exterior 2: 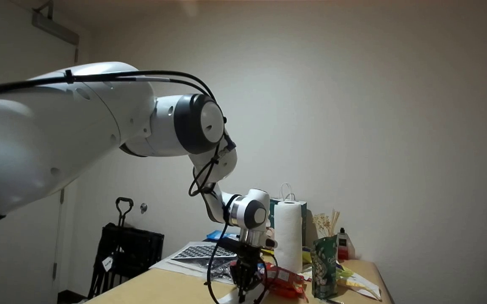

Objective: Use the tissue to wipe the table

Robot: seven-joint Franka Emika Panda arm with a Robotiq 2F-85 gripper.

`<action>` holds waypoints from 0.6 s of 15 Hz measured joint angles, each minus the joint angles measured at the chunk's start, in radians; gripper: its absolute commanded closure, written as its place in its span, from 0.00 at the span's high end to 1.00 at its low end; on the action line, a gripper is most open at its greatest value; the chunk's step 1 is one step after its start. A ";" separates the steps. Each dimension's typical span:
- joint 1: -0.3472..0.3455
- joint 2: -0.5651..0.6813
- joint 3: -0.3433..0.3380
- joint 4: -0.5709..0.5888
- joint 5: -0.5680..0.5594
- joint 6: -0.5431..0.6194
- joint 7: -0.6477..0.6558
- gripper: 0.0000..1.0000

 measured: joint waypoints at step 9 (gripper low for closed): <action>-0.020 -0.089 0.021 -0.180 0.029 0.167 -0.007 0.00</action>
